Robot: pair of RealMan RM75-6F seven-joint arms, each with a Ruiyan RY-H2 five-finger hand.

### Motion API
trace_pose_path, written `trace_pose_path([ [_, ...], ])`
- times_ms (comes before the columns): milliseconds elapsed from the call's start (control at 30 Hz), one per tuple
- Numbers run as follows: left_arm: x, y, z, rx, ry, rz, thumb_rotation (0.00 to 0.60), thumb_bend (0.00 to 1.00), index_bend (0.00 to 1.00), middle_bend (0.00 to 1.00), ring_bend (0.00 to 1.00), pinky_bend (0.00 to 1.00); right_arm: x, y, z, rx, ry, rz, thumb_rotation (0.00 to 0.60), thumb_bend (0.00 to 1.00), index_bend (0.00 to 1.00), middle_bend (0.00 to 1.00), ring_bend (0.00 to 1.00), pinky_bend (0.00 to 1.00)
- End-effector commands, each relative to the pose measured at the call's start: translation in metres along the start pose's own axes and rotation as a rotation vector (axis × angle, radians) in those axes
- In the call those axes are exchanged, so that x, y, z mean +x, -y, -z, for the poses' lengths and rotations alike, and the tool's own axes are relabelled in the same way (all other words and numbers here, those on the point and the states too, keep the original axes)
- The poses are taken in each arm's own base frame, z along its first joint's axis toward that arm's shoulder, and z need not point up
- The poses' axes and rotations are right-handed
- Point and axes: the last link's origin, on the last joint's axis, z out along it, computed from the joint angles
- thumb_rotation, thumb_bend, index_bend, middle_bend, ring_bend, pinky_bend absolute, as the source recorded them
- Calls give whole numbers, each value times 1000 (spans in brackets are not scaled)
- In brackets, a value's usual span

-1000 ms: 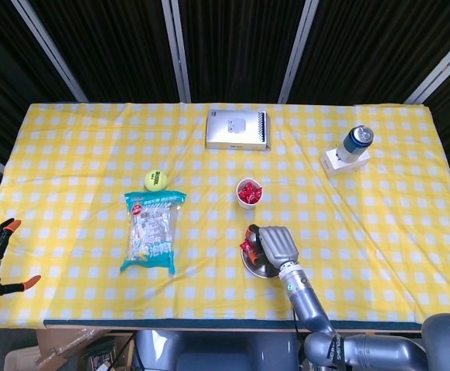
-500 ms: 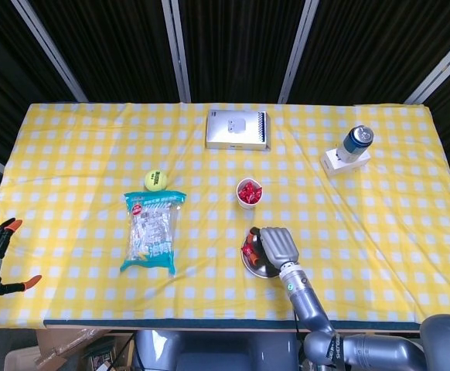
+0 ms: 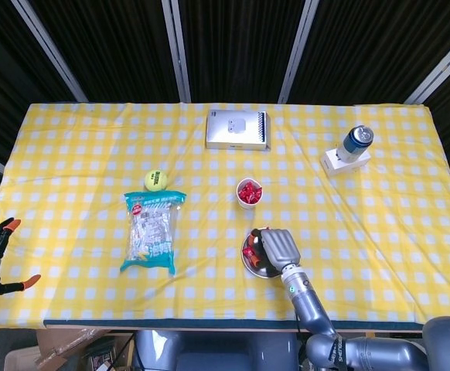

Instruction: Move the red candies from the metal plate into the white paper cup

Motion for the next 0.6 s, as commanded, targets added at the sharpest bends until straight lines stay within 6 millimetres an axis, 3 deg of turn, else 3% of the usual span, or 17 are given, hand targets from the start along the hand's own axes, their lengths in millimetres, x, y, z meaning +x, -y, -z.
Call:
trace_pose_path([
  [33,0,0,0,0,0,-2,600,10,0,0,0,0,0,-1,3,1,-3,11,600,370,478,675,744,910],
  [600,0,-1,1,-6,-6,-7,600,10,0,0,0,0,-6,-5,12,-15,16,28,600,357,478,675,744,910],
])
